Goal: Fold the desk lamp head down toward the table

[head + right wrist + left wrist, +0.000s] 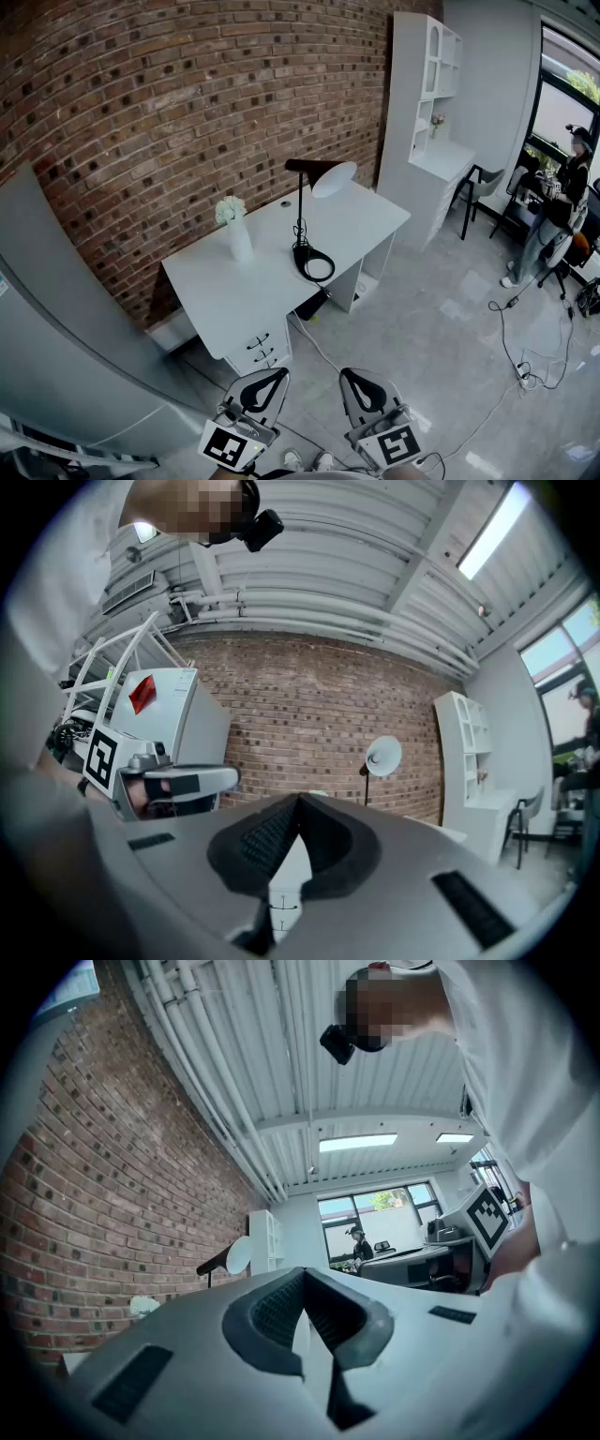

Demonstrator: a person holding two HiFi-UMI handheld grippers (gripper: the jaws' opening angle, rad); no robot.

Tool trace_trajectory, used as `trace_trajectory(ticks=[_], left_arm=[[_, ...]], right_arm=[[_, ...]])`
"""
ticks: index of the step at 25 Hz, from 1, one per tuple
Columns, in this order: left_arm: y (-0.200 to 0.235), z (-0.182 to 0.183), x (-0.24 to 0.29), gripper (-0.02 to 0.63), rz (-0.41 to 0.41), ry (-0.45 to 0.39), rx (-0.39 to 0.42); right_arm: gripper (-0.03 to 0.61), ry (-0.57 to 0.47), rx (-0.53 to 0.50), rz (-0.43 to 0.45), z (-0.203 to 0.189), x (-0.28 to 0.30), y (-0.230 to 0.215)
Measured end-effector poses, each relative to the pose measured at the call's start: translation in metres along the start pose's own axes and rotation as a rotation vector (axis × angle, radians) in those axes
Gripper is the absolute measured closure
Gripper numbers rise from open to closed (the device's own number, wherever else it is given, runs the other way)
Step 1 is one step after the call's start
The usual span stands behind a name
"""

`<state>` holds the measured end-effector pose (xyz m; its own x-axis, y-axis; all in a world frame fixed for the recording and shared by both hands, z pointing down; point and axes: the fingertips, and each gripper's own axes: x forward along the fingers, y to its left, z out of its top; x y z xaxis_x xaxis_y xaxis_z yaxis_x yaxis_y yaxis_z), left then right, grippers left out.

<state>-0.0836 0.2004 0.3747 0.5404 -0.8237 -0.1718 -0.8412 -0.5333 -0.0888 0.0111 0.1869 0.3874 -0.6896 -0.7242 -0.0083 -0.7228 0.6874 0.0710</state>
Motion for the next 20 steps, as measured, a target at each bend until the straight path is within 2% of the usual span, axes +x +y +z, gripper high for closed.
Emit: trace_trajectory(ticks=[10, 20], left_arm=[[0.001, -0.004, -0.001, 0.606, -0.006, 0.004, -0.007], [0.009, -0.008, -0.002, 0.606, -0.013, 0.009, -0.022]], right_arm=[[0.560, -0.023, 0.005, -0.003, 0.002, 0.001, -0.001], [0.560, -0.013, -0.013, -0.061, 0.002, 0.001, -0.011]])
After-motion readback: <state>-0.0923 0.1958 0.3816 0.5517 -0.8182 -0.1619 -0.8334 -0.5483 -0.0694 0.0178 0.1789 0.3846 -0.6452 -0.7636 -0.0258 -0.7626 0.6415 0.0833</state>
